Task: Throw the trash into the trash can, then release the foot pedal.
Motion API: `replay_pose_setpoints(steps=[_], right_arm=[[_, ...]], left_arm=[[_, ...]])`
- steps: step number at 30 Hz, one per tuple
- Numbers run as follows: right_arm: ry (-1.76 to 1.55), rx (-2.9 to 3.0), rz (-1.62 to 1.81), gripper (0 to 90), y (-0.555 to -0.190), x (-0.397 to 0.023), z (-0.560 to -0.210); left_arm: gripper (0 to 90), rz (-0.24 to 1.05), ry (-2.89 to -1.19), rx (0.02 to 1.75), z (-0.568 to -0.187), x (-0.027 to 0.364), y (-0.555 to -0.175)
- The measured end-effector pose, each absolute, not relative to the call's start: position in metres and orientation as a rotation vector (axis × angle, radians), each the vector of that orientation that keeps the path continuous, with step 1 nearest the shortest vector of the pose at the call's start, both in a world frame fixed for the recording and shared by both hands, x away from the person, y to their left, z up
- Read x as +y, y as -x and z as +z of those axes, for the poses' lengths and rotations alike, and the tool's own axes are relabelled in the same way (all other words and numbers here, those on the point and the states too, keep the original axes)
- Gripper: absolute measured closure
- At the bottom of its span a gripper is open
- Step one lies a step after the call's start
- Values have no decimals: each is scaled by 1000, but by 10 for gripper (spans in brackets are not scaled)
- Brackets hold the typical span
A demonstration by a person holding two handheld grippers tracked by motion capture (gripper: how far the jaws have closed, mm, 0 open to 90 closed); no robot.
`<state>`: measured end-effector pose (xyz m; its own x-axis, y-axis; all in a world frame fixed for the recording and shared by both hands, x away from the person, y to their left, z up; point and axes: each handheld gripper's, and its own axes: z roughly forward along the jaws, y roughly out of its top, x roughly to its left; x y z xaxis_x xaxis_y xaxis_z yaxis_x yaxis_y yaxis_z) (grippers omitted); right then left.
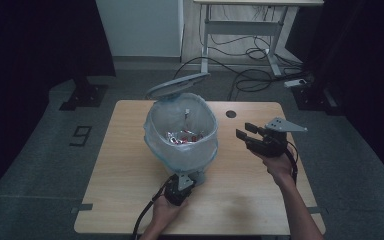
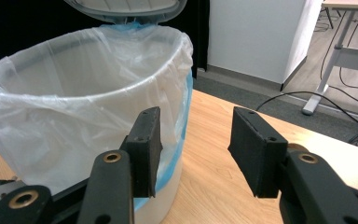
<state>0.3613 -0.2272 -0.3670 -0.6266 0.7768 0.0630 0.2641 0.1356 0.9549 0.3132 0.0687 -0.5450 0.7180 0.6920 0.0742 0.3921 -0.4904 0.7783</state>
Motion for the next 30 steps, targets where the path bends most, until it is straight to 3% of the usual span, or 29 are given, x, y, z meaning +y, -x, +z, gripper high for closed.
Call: replay_pose_setpoints(steps=[30], right_arm=[[-1033,1976,1483,525,-356,-237,-391]], left_arm=[[900,510,-2147,812,-545,67,-312]])
